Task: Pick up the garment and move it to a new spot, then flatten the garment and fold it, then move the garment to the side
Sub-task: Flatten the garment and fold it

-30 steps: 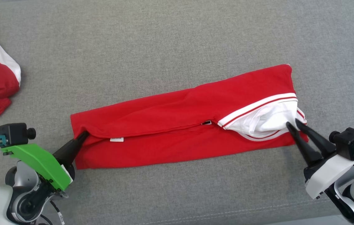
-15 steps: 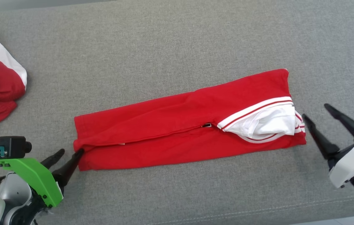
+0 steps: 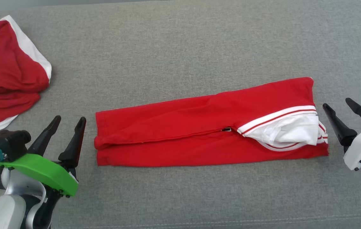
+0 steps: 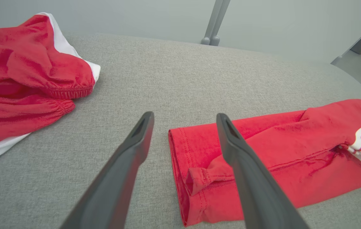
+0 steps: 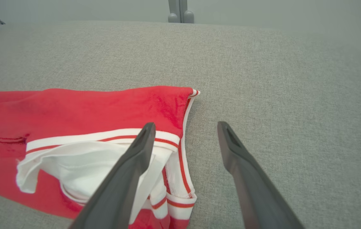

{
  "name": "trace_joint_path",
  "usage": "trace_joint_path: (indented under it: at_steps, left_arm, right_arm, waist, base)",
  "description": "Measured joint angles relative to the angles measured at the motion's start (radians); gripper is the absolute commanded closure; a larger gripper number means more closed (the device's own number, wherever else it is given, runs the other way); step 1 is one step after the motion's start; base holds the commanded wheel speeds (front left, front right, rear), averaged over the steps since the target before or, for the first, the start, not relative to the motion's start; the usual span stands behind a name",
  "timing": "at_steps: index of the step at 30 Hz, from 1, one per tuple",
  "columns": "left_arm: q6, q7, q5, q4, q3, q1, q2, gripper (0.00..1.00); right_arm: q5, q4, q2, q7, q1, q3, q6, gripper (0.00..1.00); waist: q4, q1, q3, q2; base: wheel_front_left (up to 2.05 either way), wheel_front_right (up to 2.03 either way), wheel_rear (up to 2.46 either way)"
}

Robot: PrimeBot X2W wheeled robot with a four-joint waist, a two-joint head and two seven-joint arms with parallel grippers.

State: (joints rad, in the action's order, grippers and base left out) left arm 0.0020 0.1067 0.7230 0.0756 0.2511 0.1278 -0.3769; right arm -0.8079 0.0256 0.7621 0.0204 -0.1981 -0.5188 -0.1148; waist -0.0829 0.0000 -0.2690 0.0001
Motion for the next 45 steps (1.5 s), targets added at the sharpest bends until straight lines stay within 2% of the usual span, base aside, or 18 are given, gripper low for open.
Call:
trace_joint_path:
  at_steps: [9,13,19,27,28,31,38,45]
  left_arm:
    - [0.035,-0.092,-0.051,0.012,0.018,-0.006,0.047,0.0]
    - [0.045,-0.118,-0.051,0.006,0.011,-0.027,0.05,0.0]
    - [0.051,-0.146,-0.063,0.01,0.011,-0.045,0.053,0.0]
    - [0.051,-0.17,-0.07,0.025,0.022,-0.045,0.068,0.0]
    - [0.051,-0.17,-0.07,0.025,0.022,-0.045,0.068,0.0]
    - [0.051,-0.174,-0.071,0.027,0.024,-0.045,0.072,0.0]
    - [0.053,-0.184,-0.071,0.029,0.014,-0.045,0.073,0.0]
    - [0.061,-0.196,-0.071,0.029,0.005,-0.045,0.077,0.0]
  right_arm:
    - [-0.022,0.127,-0.032,0.055,-0.021,-0.019,0.003,0.0]
    - [-0.024,0.172,-0.035,0.088,-0.029,-0.039,0.019,0.0]
    - [-0.043,0.227,-0.053,0.141,-0.053,-0.064,0.04,0.0]
    - [-0.11,0.289,-0.067,0.176,-0.06,-0.04,0.053,0.0]
    - [-0.12,0.295,-0.071,0.182,-0.06,-0.035,0.053,0.39]
    - [-0.164,0.312,-0.087,0.194,-0.063,-0.016,0.062,1.0]
    - [-0.223,0.336,-0.109,0.235,-0.088,-0.005,0.092,1.0]
    - [-0.227,0.347,-0.107,0.255,-0.112,0.0,0.117,1.0]
  waist:
    - [-0.081,0.0,-0.015,0.0]
    - [-0.109,0.0,-0.019,0.0]
    - [-0.121,0.0,-0.018,0.0]
    - [-0.142,0.0,-0.014,0.0]
    - [-0.145,0.0,-0.015,0.0]
    - [-0.154,0.0,-0.016,0.0]
    - [-0.16,0.0,-0.017,0.0]
    - [-0.144,0.0,-0.008,0.0]
  base:
    - [0.0,0.0,0.0]
    - [0.0,0.0,0.0]
    - [0.0,0.0,0.0]
    - [0.0,0.0,0.0]
    - [0.0,0.0,0.0]
    - [0.0,0.0,0.0]
    - [0.0,0.0,0.0]
    - [0.0,0.0,0.0]
